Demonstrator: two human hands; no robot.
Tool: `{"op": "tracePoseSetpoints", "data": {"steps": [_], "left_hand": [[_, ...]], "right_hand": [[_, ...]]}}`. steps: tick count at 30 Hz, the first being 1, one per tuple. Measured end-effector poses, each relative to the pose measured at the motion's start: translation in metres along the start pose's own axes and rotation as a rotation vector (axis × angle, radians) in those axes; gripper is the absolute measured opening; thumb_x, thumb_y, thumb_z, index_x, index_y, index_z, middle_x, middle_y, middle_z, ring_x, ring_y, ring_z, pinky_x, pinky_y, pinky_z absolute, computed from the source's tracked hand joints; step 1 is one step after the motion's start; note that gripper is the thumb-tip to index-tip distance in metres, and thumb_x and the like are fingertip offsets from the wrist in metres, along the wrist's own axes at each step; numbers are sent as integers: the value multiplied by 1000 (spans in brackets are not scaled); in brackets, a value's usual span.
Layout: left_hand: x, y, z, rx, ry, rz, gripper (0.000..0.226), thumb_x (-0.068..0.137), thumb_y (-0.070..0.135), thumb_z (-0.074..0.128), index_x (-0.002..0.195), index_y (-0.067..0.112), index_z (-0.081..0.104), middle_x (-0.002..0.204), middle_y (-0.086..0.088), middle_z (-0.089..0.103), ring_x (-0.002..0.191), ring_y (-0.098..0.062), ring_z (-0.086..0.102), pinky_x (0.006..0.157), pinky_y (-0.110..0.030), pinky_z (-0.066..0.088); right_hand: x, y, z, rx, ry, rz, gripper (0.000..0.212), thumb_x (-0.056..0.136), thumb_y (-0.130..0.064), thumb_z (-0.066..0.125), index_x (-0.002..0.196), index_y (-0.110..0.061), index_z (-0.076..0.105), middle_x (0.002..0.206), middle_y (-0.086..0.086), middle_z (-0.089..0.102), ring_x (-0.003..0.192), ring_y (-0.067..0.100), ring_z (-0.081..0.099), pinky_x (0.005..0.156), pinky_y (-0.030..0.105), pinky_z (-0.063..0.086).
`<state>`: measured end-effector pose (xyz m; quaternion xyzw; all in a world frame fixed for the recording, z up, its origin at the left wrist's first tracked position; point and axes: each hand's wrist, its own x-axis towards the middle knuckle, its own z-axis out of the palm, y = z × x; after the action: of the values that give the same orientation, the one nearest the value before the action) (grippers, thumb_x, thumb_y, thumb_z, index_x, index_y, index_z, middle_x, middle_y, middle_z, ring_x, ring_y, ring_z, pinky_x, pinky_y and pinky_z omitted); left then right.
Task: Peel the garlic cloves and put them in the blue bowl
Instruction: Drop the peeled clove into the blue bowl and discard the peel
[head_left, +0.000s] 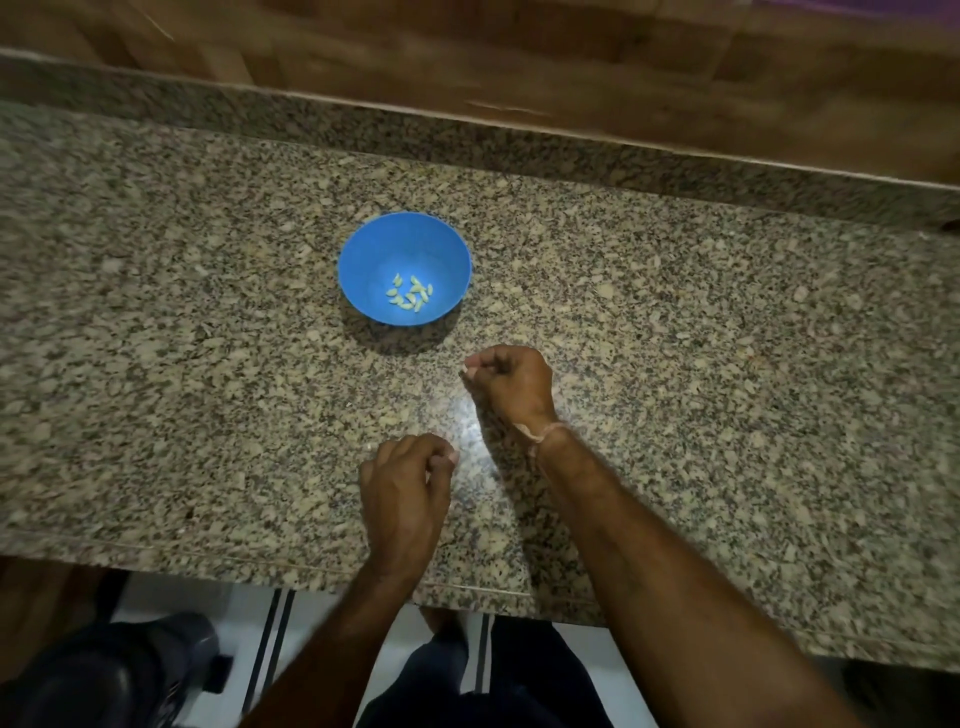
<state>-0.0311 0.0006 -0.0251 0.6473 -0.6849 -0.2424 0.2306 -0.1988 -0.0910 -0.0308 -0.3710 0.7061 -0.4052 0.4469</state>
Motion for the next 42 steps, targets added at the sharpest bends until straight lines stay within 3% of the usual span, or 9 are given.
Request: {"op": "tracePoseSetpoints", "data": {"steps": [7, 11, 13, 15, 18, 24, 32, 36, 42], "left_hand": [[-1, -8, 6, 10, 8, 20, 11, 97, 22, 66, 101, 30, 71, 99, 13, 66, 100, -16, 54, 86, -38, 35], [-2, -9, 8, 25, 23, 32, 21, 101, 28, 50, 103, 29, 71, 102, 10, 67, 104, -21, 56, 89, -42, 38], [-4, -9, 9, 16, 28, 42, 29, 93, 20, 50, 115, 28, 68, 119, 7, 64, 115, -22, 55, 94, -45, 41], [-8, -13, 11, 35, 31, 60, 40, 92, 21, 55, 132, 23, 63, 139, 0, 58, 129, -27, 51, 101, -49, 40], [-13, -24, 14, 92, 15, 82, 53, 101, 35, 52, 151, 18, 50, 162, -8, 41, 148, -30, 36, 117, -52, 26], [-22, -41, 8, 221, -69, 52, 71, 104, 54, 28, 164, 16, 26, 173, -9, 16, 159, -29, 16, 125, -60, 16], [-31, -61, 1, 337, 16, -63, 82, 104, 56, 34, 166, 10, 8, 174, -15, 5, 161, -32, 5, 126, -64, 8], [-29, -60, 7, 367, -93, 14, 72, 106, 56, 25, 165, 15, 21, 172, -13, 16, 160, -32, 11, 122, -68, 6], [-38, -69, -6, 347, 39, -82, 77, 103, 57, 27, 164, 10, 23, 172, -15, 18, 159, -33, 16, 123, -64, 11]], "right_hand": [[-14, 2, -11, 43, -13, -2, 21, 89, 3, 77, 85, -17, 80, 91, 10, 81, 85, 27, 78, 88, 54, 63], [-51, 15, -36, -10, 12, -178, 20, 104, -17, 64, 120, -13, 76, 114, 4, 79, 108, 19, 75, 98, 50, 60], [-72, 36, -54, -378, -4, -288, 47, 108, -44, 54, 150, -23, 57, 149, 1, 62, 139, 15, 57, 119, 44, 45], [-83, 60, -69, -787, -60, -365, 71, 109, -60, 32, 168, -22, 20, 175, 2, 19, 162, 15, 14, 132, 42, 11], [-86, 70, -60, -1083, -118, -390, 81, 108, -66, 16, 168, -17, -9, 176, 3, -16, 161, 18, -19, 131, 51, -7], [-102, 48, -2, -1010, -282, -511, 75, 110, -61, 14, 169, -17, -3, 176, 1, -14, 161, 17, -19, 131, 57, -1], [-136, 90, -91, -1053, 100, -38, 82, 106, -68, 3, 165, -16, -20, 172, 5, -28, 160, 22, -25, 130, 60, 2], [-137, 74, -39, -1078, -18, -169, 83, 107, -67, 6, 165, -14, -19, 172, 7, -28, 159, 23, -28, 131, 57, -5], [-115, 51, 9, -1066, -276, -482, 80, 110, -64, 14, 168, -13, -8, 175, 5, -19, 160, 19, -23, 130, 57, -3]]}}
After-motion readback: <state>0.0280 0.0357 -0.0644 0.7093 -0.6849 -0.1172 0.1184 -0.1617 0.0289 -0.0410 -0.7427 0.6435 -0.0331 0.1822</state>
